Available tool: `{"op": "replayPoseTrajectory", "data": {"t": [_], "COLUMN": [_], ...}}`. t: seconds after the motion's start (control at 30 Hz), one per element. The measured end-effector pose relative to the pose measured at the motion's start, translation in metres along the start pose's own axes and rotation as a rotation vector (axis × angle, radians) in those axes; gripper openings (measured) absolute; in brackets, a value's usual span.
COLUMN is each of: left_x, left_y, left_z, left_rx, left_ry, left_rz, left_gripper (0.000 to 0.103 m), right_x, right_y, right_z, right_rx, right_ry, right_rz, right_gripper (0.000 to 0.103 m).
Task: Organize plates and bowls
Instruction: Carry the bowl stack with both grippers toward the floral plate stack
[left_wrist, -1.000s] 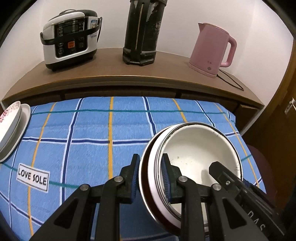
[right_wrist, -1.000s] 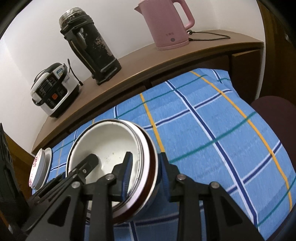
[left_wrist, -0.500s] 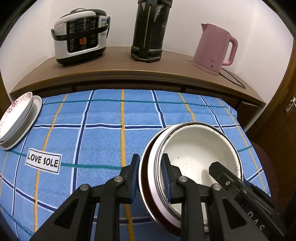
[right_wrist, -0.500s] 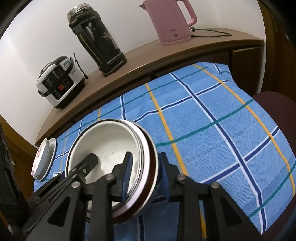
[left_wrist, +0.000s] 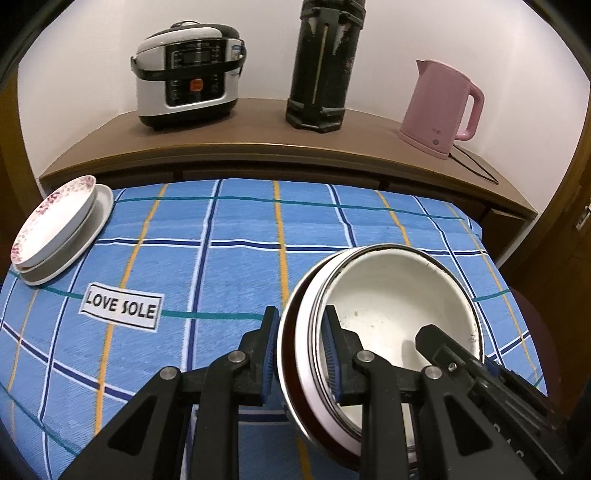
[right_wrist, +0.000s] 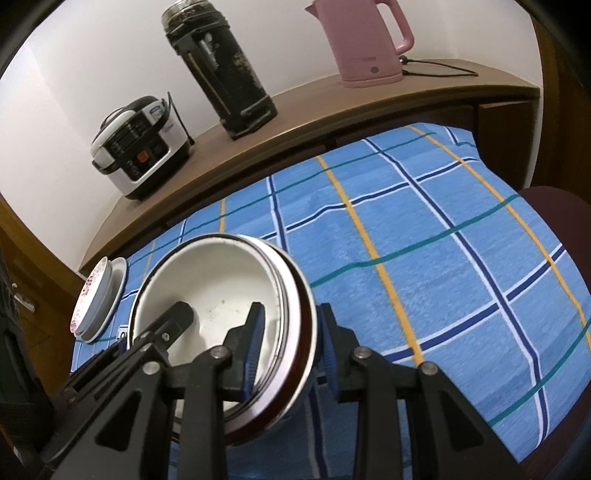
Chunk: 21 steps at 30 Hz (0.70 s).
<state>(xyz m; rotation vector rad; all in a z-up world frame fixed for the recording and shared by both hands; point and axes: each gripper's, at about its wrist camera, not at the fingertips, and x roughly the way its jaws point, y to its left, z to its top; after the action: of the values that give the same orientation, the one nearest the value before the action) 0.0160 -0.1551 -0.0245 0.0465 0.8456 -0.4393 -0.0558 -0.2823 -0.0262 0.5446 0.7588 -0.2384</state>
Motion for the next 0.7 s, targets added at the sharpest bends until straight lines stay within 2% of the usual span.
{"op": "replayPoseTrajectory", "data": {"t": [0.7], "left_x": [-0.034], "left_y": [0.080], "left_z": [-0.010], "left_rx": [-0.120], "left_ry": [-0.045], "left_rz": [0.101], "left_gripper": [0.026], "right_x": [0.016], "right_y": [0.081], "right_z": [-0.024], "right_rx": [-0.116], "right_ry": [0.039], "right_rz": [0.094], "right_gripper": [0.029]}}
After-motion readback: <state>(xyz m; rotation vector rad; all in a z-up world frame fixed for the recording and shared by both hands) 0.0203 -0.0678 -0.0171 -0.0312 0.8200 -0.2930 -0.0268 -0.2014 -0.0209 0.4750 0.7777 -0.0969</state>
